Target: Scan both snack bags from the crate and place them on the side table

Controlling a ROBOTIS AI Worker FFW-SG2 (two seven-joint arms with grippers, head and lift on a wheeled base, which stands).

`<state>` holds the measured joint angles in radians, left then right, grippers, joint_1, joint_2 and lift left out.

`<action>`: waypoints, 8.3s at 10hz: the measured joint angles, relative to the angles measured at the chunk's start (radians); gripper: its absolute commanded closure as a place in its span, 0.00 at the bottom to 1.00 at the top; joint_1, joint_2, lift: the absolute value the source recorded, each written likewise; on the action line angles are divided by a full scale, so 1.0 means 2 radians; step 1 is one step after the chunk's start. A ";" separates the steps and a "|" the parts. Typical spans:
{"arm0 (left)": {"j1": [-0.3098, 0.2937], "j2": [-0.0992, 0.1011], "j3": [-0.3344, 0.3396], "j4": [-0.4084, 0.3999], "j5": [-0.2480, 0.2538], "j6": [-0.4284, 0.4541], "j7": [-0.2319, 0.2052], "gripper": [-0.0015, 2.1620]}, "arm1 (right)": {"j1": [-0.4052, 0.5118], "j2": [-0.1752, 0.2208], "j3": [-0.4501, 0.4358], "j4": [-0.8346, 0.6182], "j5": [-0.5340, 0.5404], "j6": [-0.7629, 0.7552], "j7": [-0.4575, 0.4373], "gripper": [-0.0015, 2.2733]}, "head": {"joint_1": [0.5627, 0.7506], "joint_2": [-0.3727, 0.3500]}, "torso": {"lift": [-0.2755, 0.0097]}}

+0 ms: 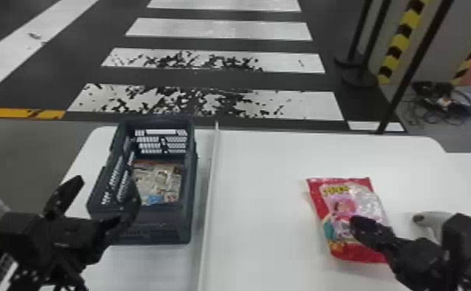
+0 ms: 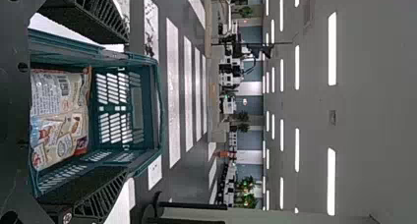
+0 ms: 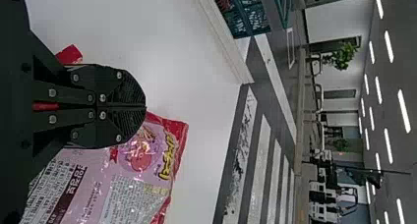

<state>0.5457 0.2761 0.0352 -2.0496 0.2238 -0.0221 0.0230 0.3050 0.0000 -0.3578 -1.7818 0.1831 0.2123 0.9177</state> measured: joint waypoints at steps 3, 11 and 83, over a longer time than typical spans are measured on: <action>0.000 0.002 0.002 0.002 0.006 0.000 -0.002 0.04 | -0.029 0.000 0.002 0.052 0.019 -0.013 0.000 0.99 | 0.70 0.54 | 0.62; -0.003 0.001 0.001 0.006 0.006 -0.001 -0.001 0.04 | -0.022 0.000 0.003 0.070 0.026 -0.024 -0.001 0.99 | 0.70 0.55 | 0.62; -0.003 0.005 0.000 0.025 0.013 -0.020 -0.004 0.03 | 0.068 0.000 0.016 -0.220 0.093 0.274 -0.041 0.98 | 0.70 0.45 | 0.62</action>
<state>0.5394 0.2858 0.0352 -1.9987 0.2502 -0.0628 0.0150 0.4406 0.0000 -0.3267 -2.2225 0.3687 0.7598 0.8351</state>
